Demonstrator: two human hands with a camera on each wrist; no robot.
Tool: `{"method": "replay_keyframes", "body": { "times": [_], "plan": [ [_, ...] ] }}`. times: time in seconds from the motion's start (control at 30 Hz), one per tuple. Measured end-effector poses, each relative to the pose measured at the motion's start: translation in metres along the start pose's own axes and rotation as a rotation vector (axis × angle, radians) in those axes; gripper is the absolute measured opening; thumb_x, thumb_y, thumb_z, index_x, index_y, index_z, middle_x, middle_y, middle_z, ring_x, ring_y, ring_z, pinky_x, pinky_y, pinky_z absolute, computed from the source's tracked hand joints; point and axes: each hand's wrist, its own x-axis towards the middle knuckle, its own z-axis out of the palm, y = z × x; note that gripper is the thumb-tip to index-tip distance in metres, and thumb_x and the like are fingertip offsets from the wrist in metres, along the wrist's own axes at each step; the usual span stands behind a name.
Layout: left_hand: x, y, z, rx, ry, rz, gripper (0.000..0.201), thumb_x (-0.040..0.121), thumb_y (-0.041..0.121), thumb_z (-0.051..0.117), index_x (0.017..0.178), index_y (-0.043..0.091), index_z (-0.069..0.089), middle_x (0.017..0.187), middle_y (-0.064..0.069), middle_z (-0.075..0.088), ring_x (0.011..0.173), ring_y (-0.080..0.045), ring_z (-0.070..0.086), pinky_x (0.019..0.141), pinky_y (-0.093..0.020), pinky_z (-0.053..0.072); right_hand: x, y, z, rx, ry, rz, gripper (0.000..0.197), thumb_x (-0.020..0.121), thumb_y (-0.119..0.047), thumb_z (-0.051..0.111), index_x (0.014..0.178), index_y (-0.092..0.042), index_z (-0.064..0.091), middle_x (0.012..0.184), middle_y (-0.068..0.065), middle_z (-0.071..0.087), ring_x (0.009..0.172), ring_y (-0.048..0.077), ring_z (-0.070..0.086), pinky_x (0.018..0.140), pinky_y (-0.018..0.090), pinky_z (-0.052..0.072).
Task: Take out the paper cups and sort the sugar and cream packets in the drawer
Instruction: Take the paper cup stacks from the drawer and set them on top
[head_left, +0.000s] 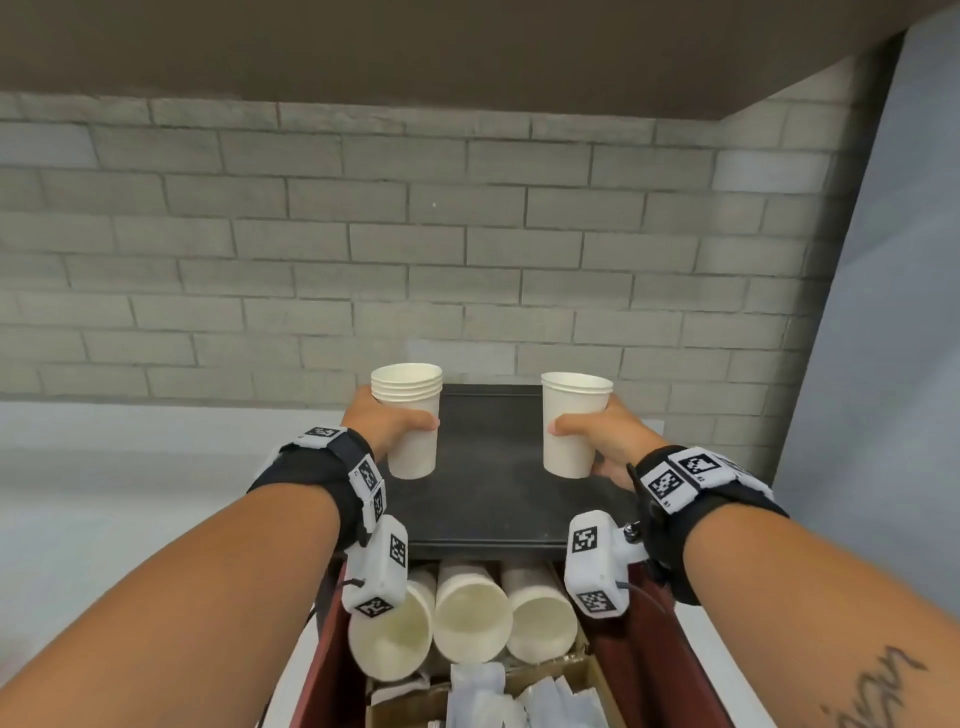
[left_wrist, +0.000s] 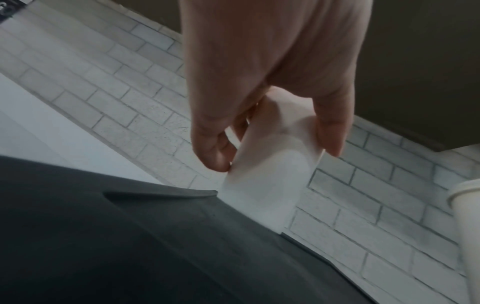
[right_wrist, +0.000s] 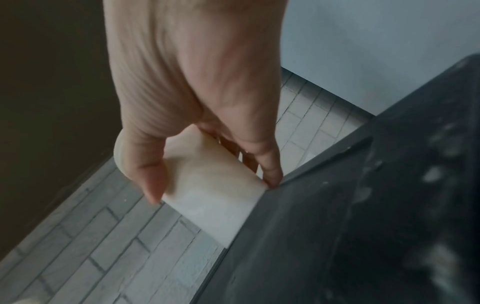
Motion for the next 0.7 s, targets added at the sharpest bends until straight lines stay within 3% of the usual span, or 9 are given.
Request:
{"method": "replay_keyframes", "body": {
  "times": [0.17,0.27,0.33,0.37,0.47,0.53,0.63,0.7],
  "plan": [
    [0.027,-0.013,0.003,0.036,-0.008,-0.050,0.087,0.019,0.024,0.079,0.104,0.009,0.066,0.101,-0.015,0.070,0.095,-0.033,0.067,0.082,-0.052,0.055,0.034,0.005,0.001,-0.050,0.022,0.062,0.037,0.071,0.004,0.070,0.100,-0.016,0.056,0.106,0.014,0.063,0.100,0.033,0.059,0.091,0.050,0.049],
    [0.032,-0.008,0.008,0.130,-0.034,-0.074,0.083,0.027,0.025,0.082,0.107,0.012,0.064,0.103,-0.010,0.070,0.097,-0.030,0.065,0.076,-0.036,0.055,0.053,0.007,0.001,-0.082,0.017,0.068,0.037,0.062,0.004,0.074,0.086,-0.018,0.057,0.105,0.015,0.063,0.104,0.035,0.060,0.093,0.050,0.049],
    [0.039,-0.007,0.011,0.171,-0.022,-0.104,0.074,0.042,0.020,0.085,0.111,0.013,0.061,0.105,-0.008,0.068,0.098,-0.028,0.064,0.067,-0.028,0.050,0.063,0.009,0.000,-0.109,0.023,0.085,0.035,0.066,0.008,0.072,0.083,-0.018,0.056,0.101,0.014,0.064,0.106,0.036,0.060,0.093,0.050,0.049],
    [0.046,-0.010,0.013,0.192,-0.009,-0.116,0.078,0.041,0.022,0.086,0.113,0.014,0.059,0.106,-0.007,0.067,0.098,-0.027,0.063,0.065,-0.027,0.050,0.067,0.010,0.000,-0.124,0.023,0.094,0.034,0.069,0.010,0.071,0.082,-0.018,0.055,0.097,0.012,0.063,0.104,0.035,0.059,0.091,0.048,0.050],
    [0.073,-0.021,0.016,0.223,-0.028,-0.140,0.099,0.025,0.031,0.087,0.116,0.014,0.056,0.110,-0.008,0.067,0.097,-0.028,0.065,0.078,-0.041,0.056,0.077,0.013,-0.005,-0.173,0.022,0.120,0.031,0.073,0.009,0.068,0.086,-0.014,0.053,0.084,0.007,0.059,0.084,0.025,0.057,0.071,0.030,0.048],
    [0.068,-0.012,0.019,0.268,-0.032,-0.167,0.083,0.042,0.023,0.088,0.118,0.013,0.055,0.111,-0.009,0.066,0.099,-0.029,0.063,0.081,-0.038,0.053,0.080,0.013,-0.008,-0.199,0.016,0.140,0.033,0.074,0.009,0.068,0.095,-0.011,0.052,0.077,0.005,0.055,0.075,0.021,0.054,0.057,0.023,0.041],
    [0.069,-0.005,0.021,0.268,-0.028,-0.199,0.073,0.056,0.010,0.085,0.122,0.010,0.053,0.116,-0.011,0.064,0.103,-0.030,0.061,0.083,-0.036,0.051,0.085,0.015,-0.011,-0.230,0.017,0.172,0.041,0.073,0.008,0.069,0.104,-0.009,0.050,0.077,0.004,0.053,0.077,0.021,0.053,0.057,0.025,0.041],
    [0.076,-0.009,0.021,0.275,-0.030,-0.225,0.093,0.042,0.016,0.088,0.126,0.011,0.050,0.117,-0.012,0.063,0.105,-0.031,0.060,0.087,-0.039,0.051,0.088,0.017,-0.011,-0.253,0.028,0.186,0.043,0.073,0.008,0.069,0.107,-0.009,0.049,0.078,0.003,0.053,0.084,0.024,0.053,0.063,0.029,0.043]
  ]
}}
